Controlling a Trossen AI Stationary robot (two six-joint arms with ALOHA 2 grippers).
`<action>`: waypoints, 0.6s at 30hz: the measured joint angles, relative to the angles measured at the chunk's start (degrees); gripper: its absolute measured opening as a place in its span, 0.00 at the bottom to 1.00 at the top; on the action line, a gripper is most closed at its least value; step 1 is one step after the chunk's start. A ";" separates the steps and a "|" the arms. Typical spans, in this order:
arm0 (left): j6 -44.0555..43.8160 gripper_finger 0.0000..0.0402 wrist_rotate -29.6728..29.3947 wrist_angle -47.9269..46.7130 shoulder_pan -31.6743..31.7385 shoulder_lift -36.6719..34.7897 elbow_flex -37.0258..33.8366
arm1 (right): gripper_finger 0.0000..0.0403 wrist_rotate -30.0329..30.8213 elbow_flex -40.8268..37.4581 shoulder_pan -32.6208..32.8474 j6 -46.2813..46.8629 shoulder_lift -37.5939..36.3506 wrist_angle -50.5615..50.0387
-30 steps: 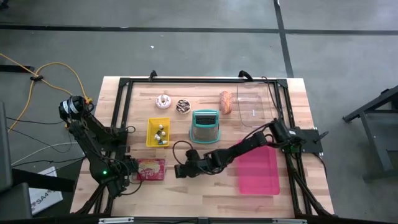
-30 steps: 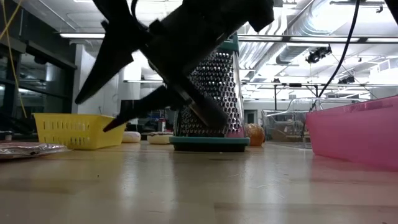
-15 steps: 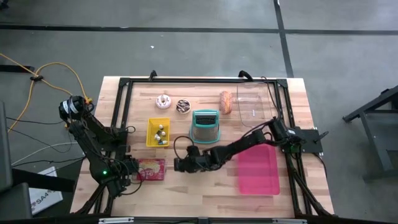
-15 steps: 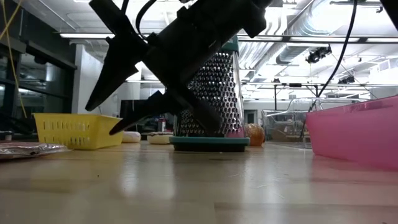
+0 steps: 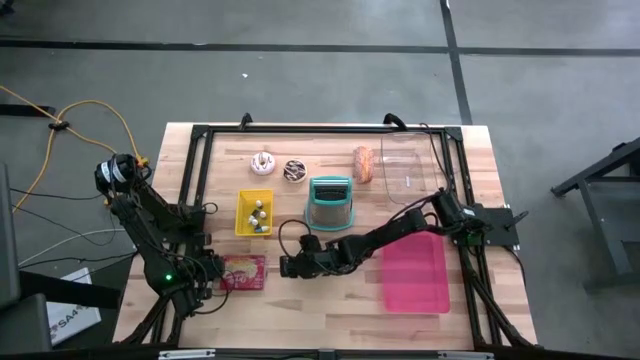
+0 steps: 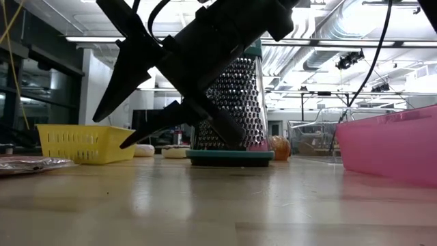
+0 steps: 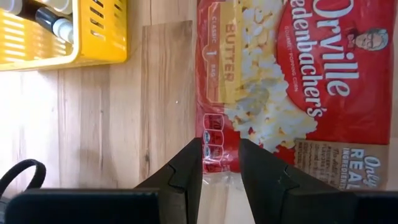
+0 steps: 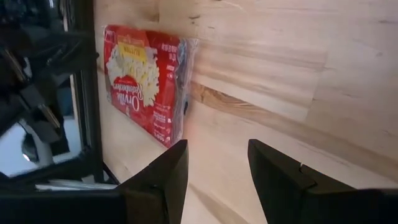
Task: Pick & Place Food Item
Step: Put the popcorn bag into the pink bin
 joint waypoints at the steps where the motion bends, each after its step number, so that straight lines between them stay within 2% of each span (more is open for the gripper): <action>1: 0.00 0.24 -0.02 0.11 0.00 0.00 0.00 | 0.39 0.02 0.00 0.00 -0.98 0.00 0.00; 7: 1.27 0.24 -0.60 0.41 0.39 0.00 0.00 | 0.39 -0.35 0.01 0.00 -4.25 0.73 1.15; 14: 1.92 0.24 -0.56 1.59 1.03 0.00 0.02 | 0.39 -4.97 -0.13 0.09 -7.93 3.76 7.16; 18: 2.47 0.24 -0.55 2.40 1.03 0.01 0.04 | 0.39 -3.10 0.00 0.11 -9.87 3.63 7.29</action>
